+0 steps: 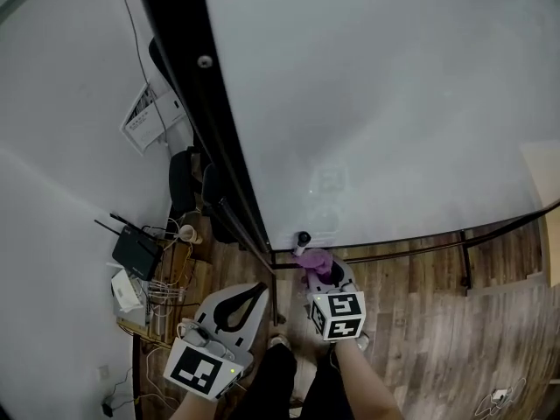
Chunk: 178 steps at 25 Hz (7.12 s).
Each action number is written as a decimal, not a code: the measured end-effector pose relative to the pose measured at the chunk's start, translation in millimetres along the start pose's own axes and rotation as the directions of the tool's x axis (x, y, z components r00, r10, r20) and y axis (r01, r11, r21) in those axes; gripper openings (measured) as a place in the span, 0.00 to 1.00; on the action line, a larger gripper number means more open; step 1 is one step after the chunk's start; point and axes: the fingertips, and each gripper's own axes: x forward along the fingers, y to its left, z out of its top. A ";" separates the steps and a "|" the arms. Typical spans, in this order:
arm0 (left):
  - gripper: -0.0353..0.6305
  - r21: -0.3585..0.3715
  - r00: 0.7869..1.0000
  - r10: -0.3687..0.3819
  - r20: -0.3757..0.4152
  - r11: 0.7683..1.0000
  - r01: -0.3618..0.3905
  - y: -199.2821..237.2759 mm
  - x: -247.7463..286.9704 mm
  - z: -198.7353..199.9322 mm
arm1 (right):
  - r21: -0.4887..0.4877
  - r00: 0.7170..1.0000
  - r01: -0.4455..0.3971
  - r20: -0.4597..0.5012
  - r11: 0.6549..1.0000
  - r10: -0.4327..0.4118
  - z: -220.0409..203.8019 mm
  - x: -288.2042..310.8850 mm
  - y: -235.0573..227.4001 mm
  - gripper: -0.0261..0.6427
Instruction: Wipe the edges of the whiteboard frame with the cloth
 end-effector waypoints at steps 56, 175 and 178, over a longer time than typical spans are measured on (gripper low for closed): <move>0.08 0.037 0.998 0.059 0.036 0.997 -0.060 -203.5 162.3 19.9 | -0.019 0.999 0.047 -0.024 0.999 -0.048 -3.6 -85.3 -276.8 0.18; 0.08 0.057 0.994 0.025 0.104 0.998 -0.031 -470.0 388.6 53.1 | 0.028 0.992 0.114 -0.062 0.993 -0.112 -4.6 -209.5 -601.4 0.18; 0.08 0.045 0.994 -0.004 0.105 0.999 -0.001 -467.5 390.7 52.9 | 0.018 0.988 0.133 -0.080 0.991 -0.131 -5.7 -211.7 -601.9 0.18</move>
